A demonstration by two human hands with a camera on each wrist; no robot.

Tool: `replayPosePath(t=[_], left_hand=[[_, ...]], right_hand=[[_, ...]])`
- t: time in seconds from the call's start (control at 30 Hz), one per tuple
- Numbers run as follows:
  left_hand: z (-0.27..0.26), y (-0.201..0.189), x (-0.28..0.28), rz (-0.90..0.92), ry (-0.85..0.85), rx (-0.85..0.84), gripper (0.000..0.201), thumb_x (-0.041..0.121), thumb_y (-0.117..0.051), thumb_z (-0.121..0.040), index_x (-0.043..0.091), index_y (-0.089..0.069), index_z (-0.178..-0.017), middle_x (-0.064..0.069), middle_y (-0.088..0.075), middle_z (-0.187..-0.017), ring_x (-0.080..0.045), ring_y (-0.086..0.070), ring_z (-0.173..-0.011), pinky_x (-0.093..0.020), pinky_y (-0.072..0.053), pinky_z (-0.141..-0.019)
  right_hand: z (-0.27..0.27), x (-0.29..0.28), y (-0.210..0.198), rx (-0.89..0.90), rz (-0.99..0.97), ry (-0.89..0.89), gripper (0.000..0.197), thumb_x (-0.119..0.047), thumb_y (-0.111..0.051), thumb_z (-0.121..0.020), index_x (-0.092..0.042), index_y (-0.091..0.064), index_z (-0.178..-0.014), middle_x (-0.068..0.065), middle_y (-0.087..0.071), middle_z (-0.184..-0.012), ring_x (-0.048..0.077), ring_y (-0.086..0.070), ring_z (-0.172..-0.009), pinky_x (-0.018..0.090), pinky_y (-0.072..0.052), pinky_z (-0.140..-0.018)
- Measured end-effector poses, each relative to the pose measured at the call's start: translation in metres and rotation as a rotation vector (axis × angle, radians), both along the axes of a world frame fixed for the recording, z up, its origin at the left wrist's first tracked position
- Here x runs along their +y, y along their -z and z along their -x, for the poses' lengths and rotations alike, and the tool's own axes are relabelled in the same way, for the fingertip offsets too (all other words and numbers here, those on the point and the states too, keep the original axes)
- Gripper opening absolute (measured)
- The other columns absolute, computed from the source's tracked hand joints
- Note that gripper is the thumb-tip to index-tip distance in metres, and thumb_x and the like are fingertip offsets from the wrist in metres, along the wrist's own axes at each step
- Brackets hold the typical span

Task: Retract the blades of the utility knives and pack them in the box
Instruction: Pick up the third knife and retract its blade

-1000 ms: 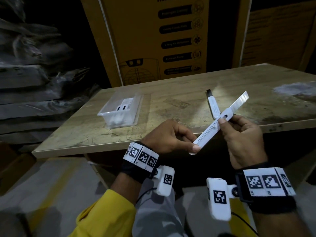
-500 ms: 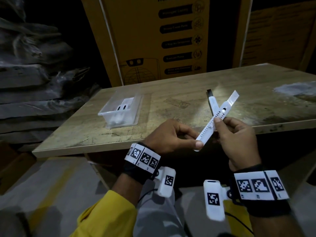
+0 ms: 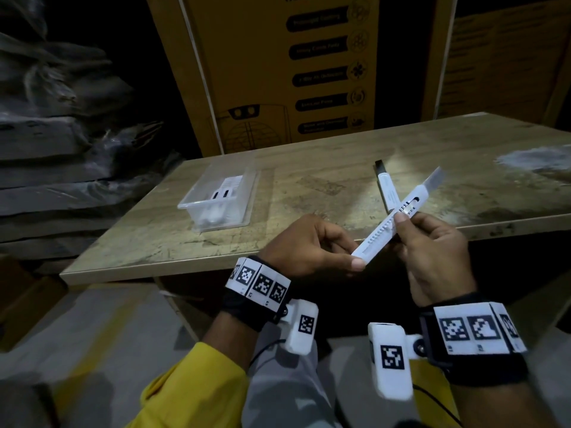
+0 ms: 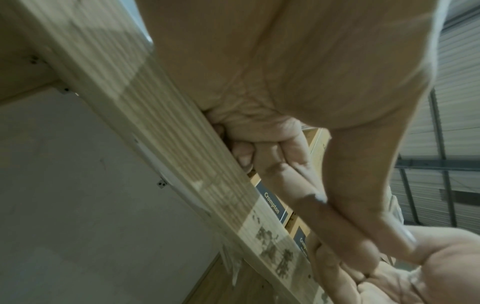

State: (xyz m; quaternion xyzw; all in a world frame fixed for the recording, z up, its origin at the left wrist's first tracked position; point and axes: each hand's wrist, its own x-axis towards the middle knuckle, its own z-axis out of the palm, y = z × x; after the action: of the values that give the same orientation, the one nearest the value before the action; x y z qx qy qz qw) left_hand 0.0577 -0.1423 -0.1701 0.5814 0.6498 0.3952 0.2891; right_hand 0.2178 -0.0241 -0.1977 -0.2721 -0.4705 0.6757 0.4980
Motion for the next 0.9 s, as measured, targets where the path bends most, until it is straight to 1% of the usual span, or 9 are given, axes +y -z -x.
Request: replayPosePath(t=[0.07, 0.17, 0.27, 0.43, 0.5, 0.63, 0.73, 0.83, 0.9], left_hand=[[-0.001, 0.001, 0.001, -0.010, 0.004, 0.006, 0.009, 0.014, -0.090, -0.090, 0.019, -0.085, -0.095, -0.004, -0.084, -0.081, -0.019, -0.075, -0.076, -0.033, -0.057, -0.079], [-0.001, 0.002, 0.001, -0.020, 0.002, 0.019, 0.008, 0.015, -0.090, -0.090, 0.017, -0.084, -0.097, -0.003, -0.084, -0.080, -0.018, -0.075, -0.076, -0.031, -0.057, -0.079], [-0.001, 0.002, 0.000, -0.029, 0.001, 0.022, 0.009, 0.016, -0.089, -0.091, 0.016, -0.084, -0.098, -0.006, -0.085, -0.083, -0.020, -0.077, -0.079, -0.034, -0.058, -0.083], [0.000, 0.004, 0.000, -0.051, -0.010, 0.007, 0.014, 0.014, -0.088, -0.091, 0.006, -0.084, -0.102, -0.014, -0.086, -0.090, -0.023, -0.079, -0.081, -0.039, -0.059, -0.086], [0.000, 0.004, 0.001, -0.055, -0.011, 0.002, 0.014, 0.013, -0.088, -0.091, 0.005, -0.084, -0.102, -0.012, -0.086, -0.088, -0.021, -0.078, -0.079, -0.038, -0.060, -0.086], [0.000, 0.005, 0.001, -0.060, -0.005, 0.007, 0.008, 0.010, -0.087, -0.092, 0.014, -0.084, -0.099, 0.000, -0.085, -0.083, -0.011, -0.079, -0.074, -0.025, -0.061, -0.081], [-0.001, 0.005, 0.002, -0.070, -0.009, -0.013, 0.008, 0.011, -0.086, -0.093, 0.013, -0.084, -0.100, -0.001, -0.085, -0.085, -0.012, -0.080, -0.076, -0.028, -0.062, -0.082], [-0.001, 0.005, 0.002, -0.071, -0.024, -0.033, 0.008, 0.011, -0.085, -0.094, 0.009, -0.084, -0.101, -0.002, -0.085, -0.085, -0.012, -0.080, -0.078, -0.027, -0.062, -0.083], [-0.002, 0.005, 0.002, -0.072, -0.030, -0.027, 0.010, 0.011, -0.086, -0.093, 0.007, -0.084, -0.102, -0.005, -0.085, -0.087, -0.014, -0.080, -0.079, -0.029, -0.063, -0.083]], right_hand=[[0.001, -0.002, 0.000, 0.017, 0.016, -0.038, 0.013, 0.003, -0.066, -0.092, -0.010, -0.068, -0.093, 0.009, -0.072, -0.088, 0.025, -0.068, -0.087, 0.045, -0.057, -0.091], [0.002, -0.005, -0.001, 0.037, 0.004, -0.051, 0.017, 0.005, -0.065, -0.091, -0.012, -0.067, -0.094, 0.007, -0.072, -0.089, 0.020, -0.068, -0.085, 0.041, -0.057, -0.089], [0.002, -0.005, -0.001, 0.048, 0.003, -0.053, 0.019, 0.005, -0.065, -0.091, -0.013, -0.068, -0.096, 0.007, -0.072, -0.091, 0.020, -0.068, -0.088, 0.038, -0.056, -0.087], [0.003, -0.007, 0.000, 0.049, -0.019, -0.079, 0.030, 0.011, -0.065, -0.088, -0.016, -0.068, -0.100, 0.007, -0.071, -0.094, 0.020, -0.068, -0.089, 0.036, -0.057, -0.085], [0.003, -0.010, -0.002, 0.044, -0.045, -0.083, 0.033, 0.013, -0.065, -0.087, -0.017, -0.067, -0.101, 0.007, -0.070, -0.094, 0.017, -0.068, -0.087, 0.034, -0.057, -0.082], [0.003, -0.010, -0.004, 0.039, -0.053, -0.079, 0.033, 0.012, -0.065, -0.088, -0.016, -0.067, -0.103, 0.007, -0.070, -0.096, 0.018, -0.068, -0.089, 0.033, -0.056, -0.081], [0.003, -0.010, -0.003, -0.005, -0.063, -0.093, 0.027, 0.007, -0.065, -0.091, -0.013, -0.067, -0.109, 0.008, -0.073, -0.094, 0.021, -0.069, -0.089, 0.037, -0.057, -0.080], [0.005, -0.011, 0.000, -0.058, -0.063, -0.092, 0.016, -0.002, -0.063, -0.095, -0.006, -0.066, -0.111, 0.007, -0.075, -0.082, 0.021, -0.071, -0.074, 0.037, -0.059, -0.073], [0.006, -0.012, 0.002, -0.063, -0.049, -0.092, 0.014, -0.003, -0.062, -0.096, -0.004, -0.066, -0.109, 0.005, -0.074, -0.077, 0.019, -0.071, -0.072, 0.036, -0.059, -0.073]])
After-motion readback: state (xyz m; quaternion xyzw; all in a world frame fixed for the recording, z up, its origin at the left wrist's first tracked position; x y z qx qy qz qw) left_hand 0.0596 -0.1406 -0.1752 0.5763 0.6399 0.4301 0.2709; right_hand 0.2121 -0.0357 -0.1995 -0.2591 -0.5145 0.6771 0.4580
